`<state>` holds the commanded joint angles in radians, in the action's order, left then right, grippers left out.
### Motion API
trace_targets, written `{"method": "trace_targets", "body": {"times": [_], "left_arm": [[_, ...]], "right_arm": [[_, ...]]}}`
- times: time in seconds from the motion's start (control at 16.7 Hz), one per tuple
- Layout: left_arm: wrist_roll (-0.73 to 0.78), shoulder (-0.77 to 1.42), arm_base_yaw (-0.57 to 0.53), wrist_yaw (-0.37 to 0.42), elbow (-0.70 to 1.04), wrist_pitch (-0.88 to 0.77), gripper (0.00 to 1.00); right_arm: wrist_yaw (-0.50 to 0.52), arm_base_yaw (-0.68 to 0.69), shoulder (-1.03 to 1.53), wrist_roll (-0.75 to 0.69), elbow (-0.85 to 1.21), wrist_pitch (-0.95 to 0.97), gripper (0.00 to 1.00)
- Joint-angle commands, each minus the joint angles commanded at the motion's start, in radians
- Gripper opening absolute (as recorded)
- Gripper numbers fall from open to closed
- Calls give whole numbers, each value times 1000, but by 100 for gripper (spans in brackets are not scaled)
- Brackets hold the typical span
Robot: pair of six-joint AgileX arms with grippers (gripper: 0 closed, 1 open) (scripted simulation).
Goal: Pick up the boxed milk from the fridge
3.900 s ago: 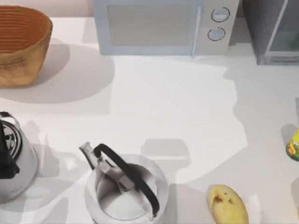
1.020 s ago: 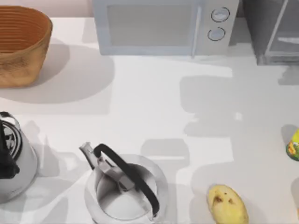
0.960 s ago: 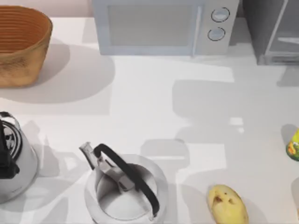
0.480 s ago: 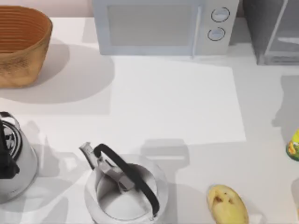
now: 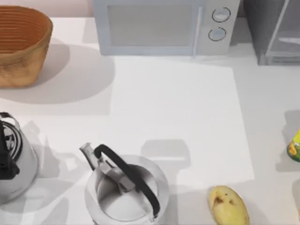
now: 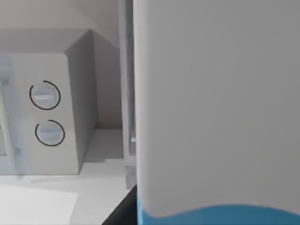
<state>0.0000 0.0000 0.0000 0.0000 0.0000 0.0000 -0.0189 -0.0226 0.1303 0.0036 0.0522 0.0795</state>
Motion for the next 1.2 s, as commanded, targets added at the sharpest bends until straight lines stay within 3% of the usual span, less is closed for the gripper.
{"method": "trace_targets", "body": {"times": [0.24, 0.66, 0.9, 1.2], "left_arm": [[0, 0, 0, 0, 0, 0, 100], [0, 0, 0, 0, 0, 0, 100], [0, 0, 0, 0, 0, 0, 100], [0, 0, 0, 0, 0, 0, 100]], "right_arm": [[18, 22, -125, -3, -50, -77, 0], [13, 21, -116, -1, -47, -68, 0], [-43, 40, 32, 0, -8, 74, 0], [-168, 82, 432, 6, 77, 398, 0]]}}
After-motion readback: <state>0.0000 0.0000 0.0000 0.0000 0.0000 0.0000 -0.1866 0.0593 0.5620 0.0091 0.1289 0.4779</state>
